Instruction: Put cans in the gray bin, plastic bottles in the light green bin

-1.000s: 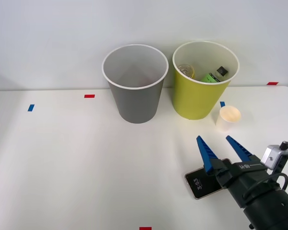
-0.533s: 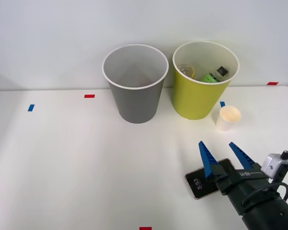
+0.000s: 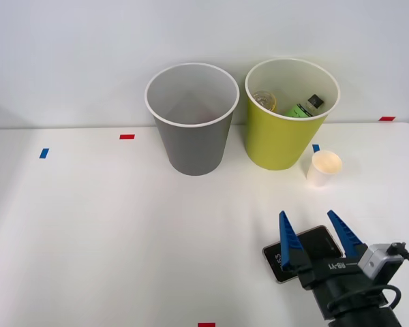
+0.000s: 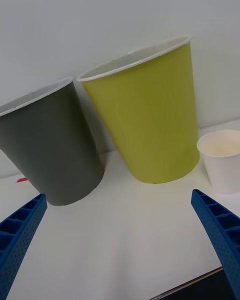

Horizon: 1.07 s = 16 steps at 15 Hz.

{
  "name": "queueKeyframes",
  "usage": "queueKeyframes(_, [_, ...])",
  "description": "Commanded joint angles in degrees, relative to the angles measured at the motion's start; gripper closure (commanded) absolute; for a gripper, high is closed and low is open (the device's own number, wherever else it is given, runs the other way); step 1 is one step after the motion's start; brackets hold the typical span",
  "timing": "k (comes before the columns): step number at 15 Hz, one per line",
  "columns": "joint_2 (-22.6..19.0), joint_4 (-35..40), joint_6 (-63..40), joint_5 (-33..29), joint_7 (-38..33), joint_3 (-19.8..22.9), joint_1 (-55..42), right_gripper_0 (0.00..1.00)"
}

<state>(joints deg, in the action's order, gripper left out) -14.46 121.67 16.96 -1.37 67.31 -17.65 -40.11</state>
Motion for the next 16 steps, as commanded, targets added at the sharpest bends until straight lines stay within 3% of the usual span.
queueKeyframes(1, [-0.39,-2.93,5.98,1.99,11.17,-0.98,-3.05,0.00])
queueKeyframes(8, [-8.39,-2.93,6.51,11.39,31.30,-5.82,-9.81,0.00])
queueKeyframes(16, [-9.00,-2.93,6.86,12.80,32.36,-7.58,-15.35,0.00])
